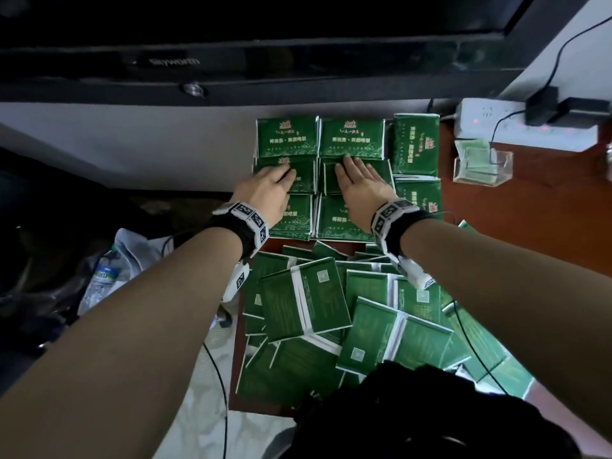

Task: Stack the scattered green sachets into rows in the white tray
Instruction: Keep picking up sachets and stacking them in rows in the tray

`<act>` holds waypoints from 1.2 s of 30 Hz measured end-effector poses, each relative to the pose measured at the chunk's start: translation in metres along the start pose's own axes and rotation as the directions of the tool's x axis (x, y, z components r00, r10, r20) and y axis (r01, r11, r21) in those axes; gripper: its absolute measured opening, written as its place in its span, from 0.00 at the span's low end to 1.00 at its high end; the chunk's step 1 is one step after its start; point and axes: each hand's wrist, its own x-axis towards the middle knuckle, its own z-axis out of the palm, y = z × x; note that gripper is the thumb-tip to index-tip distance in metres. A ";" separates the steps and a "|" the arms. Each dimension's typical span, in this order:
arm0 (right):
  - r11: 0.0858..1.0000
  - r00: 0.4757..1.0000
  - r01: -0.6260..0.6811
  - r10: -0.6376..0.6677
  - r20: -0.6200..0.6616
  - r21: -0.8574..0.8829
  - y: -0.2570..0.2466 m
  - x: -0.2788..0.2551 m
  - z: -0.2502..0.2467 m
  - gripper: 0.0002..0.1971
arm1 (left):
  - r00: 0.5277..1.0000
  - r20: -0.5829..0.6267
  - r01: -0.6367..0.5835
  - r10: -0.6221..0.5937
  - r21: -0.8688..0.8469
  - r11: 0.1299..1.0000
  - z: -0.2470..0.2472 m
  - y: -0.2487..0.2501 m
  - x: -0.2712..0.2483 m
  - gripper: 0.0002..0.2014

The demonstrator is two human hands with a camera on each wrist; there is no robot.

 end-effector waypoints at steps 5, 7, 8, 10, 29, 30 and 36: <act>0.999 0.999 0.037 -0.036 -0.038 0.028 -0.001 0.004 0.001 0.38 | 1.000 -0.013 -0.020 0.020 -0.014 1.000 0.004 -0.002 0.000 0.26; 0.998 0.997 0.052 -0.050 -0.053 0.035 -0.002 0.007 0.000 0.39 | 0.999 -0.026 -0.025 0.024 -0.042 0.999 0.005 -0.003 0.003 0.26; 0.998 0.997 0.058 -0.056 -0.058 0.037 -0.002 0.008 -0.001 0.39 | 0.999 -0.028 -0.030 0.028 -0.053 0.998 0.005 -0.004 0.005 0.26; 0.997 0.996 0.067 -0.065 -0.064 0.040 -0.003 0.011 -0.001 0.39 | 0.999 -0.033 -0.035 0.033 -0.076 0.996 0.007 -0.006 0.009 0.27; 0.992 0.985 0.125 -0.126 -0.114 -0.019 0.012 0.025 0.014 0.44 | 0.997 -0.045 -0.068 0.063 -0.112 0.991 0.003 -0.008 0.022 0.25; 0.992 0.984 0.126 -0.129 -0.121 -0.030 0.013 0.025 0.014 0.43 | 0.997 -0.049 -0.064 0.058 -0.118 0.991 0.002 -0.008 0.021 0.25; 0.996 0.984 0.084 -0.078 -0.161 0.030 0.016 0.001 0.000 0.39 | 0.991 -0.130 -0.055 0.035 -0.152 0.987 -0.018 0.011 0.007 0.19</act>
